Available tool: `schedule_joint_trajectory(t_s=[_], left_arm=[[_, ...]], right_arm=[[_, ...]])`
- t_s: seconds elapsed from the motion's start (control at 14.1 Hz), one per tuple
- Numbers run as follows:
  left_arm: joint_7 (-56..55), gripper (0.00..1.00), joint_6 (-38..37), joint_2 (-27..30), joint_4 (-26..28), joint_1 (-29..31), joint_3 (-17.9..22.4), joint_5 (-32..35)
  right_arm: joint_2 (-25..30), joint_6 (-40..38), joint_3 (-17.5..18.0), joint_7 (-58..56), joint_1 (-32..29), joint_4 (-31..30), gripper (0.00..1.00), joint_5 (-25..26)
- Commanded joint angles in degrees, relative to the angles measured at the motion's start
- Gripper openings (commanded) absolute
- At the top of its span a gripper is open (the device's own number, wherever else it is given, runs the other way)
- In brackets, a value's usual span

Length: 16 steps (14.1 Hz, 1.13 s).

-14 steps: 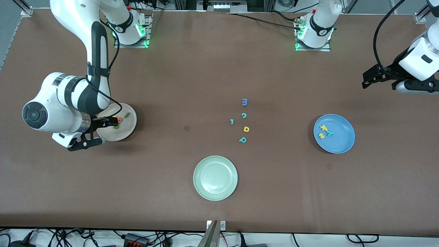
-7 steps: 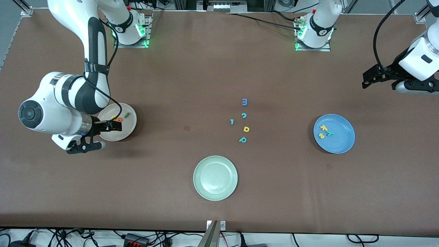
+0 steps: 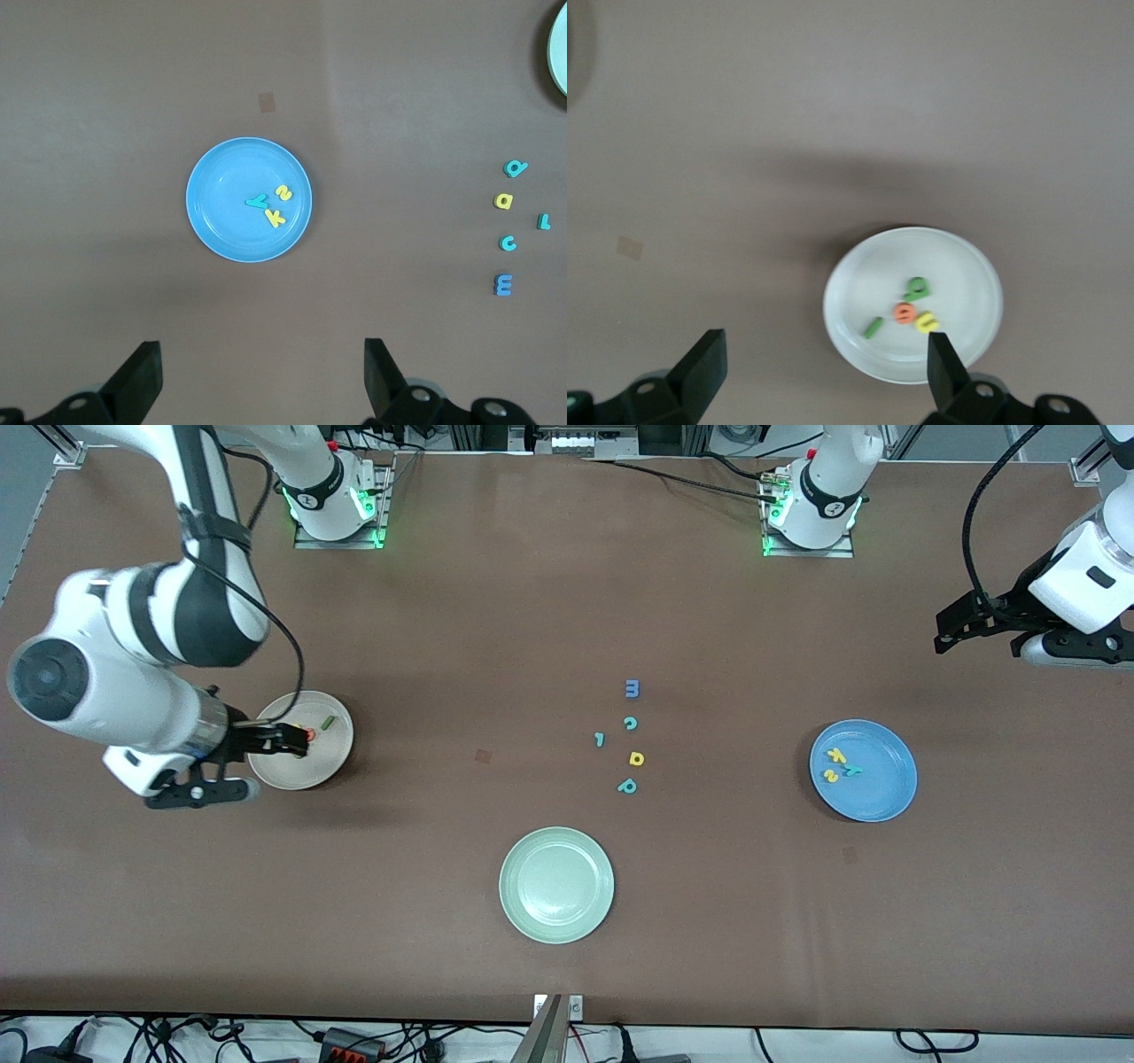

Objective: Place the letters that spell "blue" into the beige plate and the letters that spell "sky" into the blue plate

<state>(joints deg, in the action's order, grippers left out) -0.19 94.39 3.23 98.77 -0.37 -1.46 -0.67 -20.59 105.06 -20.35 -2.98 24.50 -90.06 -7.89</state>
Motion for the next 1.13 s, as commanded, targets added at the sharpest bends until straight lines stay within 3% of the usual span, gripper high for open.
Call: schedule_joint_trajectory(t_s=[0.0,0.21,0.42,0.64,1.06], left_arm=[[0.9,1.00,-1.0,-0.2,-0.8,-0.2,0.2,-0.9],[0.9,1.00,-1.0,-0.2,-0.8,-0.2,0.2,-0.9],[0.9,1.00,-1.0,-0.2,-0.8,-0.2,0.2,-0.9],[0.9,1.00,-1.0,-0.2,-0.8,-0.2,0.2,-0.9],[1.0,1.00,-1.0,-0.2,-0.8,-0.1,0.2,-0.8]], right_arm=[[5.6,-1.0,7.9,1.2,-9.9,-0.3,1.00,4.5],[9.4,-1.8,10.3,1.1,-16.0,0.6,1.00,5.1],[9.2,-10.7,10.2,1.1,-19.0,8.9,1.00,4.8],[9.7,-11.9,12.9,0.4,-23.6,9.6,1.00,4.9],[13.1,-16.2,13.1,1.1,-20.7,7.4,1.00,7.6]])
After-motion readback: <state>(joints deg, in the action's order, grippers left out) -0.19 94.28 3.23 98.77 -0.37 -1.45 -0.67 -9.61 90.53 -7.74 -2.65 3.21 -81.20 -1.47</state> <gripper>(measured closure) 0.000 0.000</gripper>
